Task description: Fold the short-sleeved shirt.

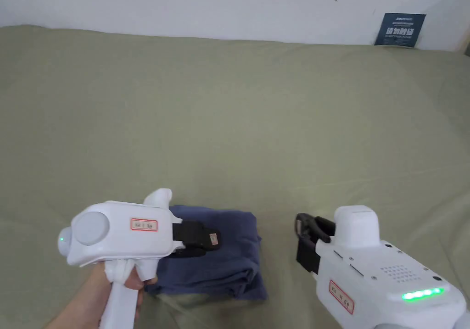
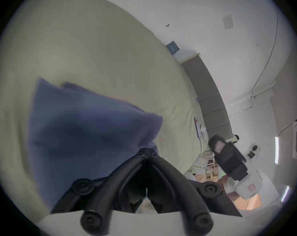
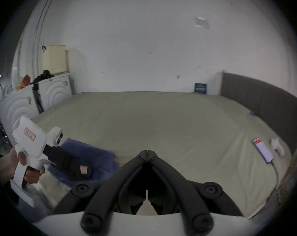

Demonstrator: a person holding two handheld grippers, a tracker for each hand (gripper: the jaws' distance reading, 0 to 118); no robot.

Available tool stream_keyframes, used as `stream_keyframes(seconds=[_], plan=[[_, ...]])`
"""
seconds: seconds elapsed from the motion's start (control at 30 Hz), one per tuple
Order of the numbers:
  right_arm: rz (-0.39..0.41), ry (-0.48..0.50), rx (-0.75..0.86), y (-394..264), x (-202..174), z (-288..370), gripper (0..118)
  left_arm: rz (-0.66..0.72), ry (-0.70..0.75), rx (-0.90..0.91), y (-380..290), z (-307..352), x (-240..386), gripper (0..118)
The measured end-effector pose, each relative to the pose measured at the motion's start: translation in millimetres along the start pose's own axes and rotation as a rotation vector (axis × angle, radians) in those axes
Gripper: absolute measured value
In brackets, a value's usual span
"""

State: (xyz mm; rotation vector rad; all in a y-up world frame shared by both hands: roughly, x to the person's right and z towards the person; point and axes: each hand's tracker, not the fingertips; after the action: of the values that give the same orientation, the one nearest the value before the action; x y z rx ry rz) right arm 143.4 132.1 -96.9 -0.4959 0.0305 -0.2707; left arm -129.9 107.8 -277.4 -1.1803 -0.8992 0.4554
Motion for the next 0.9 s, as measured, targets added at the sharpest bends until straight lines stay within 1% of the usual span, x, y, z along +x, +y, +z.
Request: stream_keyframes(seconds=[0.1, 0.17, 0.2, 0.27, 0.3, 0.33, 0.37, 0.4, 0.43, 0.47, 0.5, 0.53, 0.57, 0.6, 0.63, 0.67, 0.7, 0.73, 0.8, 0.87, 0.9], plan=[[-0.191, 0.281, -0.137, 6, -3, -41, 0, -0.016, 0.047, 0.053, 4, 39, -8, 0], [-0.352, 0.499, -0.285, 2, 2, -81, 0, -0.022, 0.100, 0.070, 7, 60, -19, 0], [-0.389, 0.559, -0.318, -2, 4, -97, 0, -0.023, 0.133, 0.077, 7, 66, -21, 0], [-0.449, 0.620, -0.429, -15, 12, -128, 0, -0.014, 0.173, 0.069, 8, 74, -34, 0], [-0.480, 0.627, -0.464, -23, 17, -139, 0, -0.009, 0.179, 0.063, 9, 76, -39, 0], [-0.526, 0.654, -0.504, -31, 26, -149, 0, -0.008, 0.179, 0.056, 14, 77, -48, 0], [-0.592, 0.677, -0.544, -41, 36, -160, 0, -0.007, 0.181, 0.050, 16, 77, -54, 0], [-0.637, 0.653, -0.573, -48, 43, -167, 0, -0.003, 0.176, 0.039, 17, 77, -59, 0], [-0.659, 0.626, -0.579, -56, 50, -170, 0, -0.001, 0.173, 0.022, 20, 75, -63, 0], [-0.700, 0.659, -0.574, -61, 56, -174, 0, 0.006, 0.171, 0.020, 22, 73, -68, 0], [-0.751, 0.721, -0.576, -65, 61, -176, 0, 0.009, 0.157, 0.010, 26, 72, -72, 0], [-0.786, 0.746, -0.569, -65, 65, -177, 0, 0.018, 0.113, -0.004, 29, 71, -76, 5], [-0.781, 0.726, -0.562, -66, 66, -176, 0, 0.035, 0.072, -0.026, 34, 68, -80, 26], [-0.773, 0.729, -0.567, -66, 65, -176, 0, 0.035, 0.041, -0.045, 35, 64, -82, 69], [-0.766, 0.733, -0.569, -65, 65, -177, 0, 0.026, 0.001, -0.067, 37, 55, -85, 118], [-0.767, 0.737, -0.572, -66, 67, -178, 0, 0.033, -0.018, -0.100, 38, 45, -87, 116], [-0.782, 0.748, -0.574, -66, 65, -176, 0, 0.063, -0.052, -0.054, 41, 41, -90, 110], [-0.799, 0.756, -0.575, -67, 66, -177, 0, 0.078, -0.054, -0.072, 41, 32, -93, 107], [-0.804, 0.761, -0.573, -68, 66, -177, 0, 0.123, -0.125, -0.100, 42, 13, -100, 106], [-0.816, 0.763, -0.571, -69, 67, -177, 0, 0.161, -0.177, -0.148, 39, -6, -100, 98], [-0.826, 0.766, -0.569, -70, 68, -177, 0, 0.156, -0.184, -0.162, 37, -13, -100, 91]])
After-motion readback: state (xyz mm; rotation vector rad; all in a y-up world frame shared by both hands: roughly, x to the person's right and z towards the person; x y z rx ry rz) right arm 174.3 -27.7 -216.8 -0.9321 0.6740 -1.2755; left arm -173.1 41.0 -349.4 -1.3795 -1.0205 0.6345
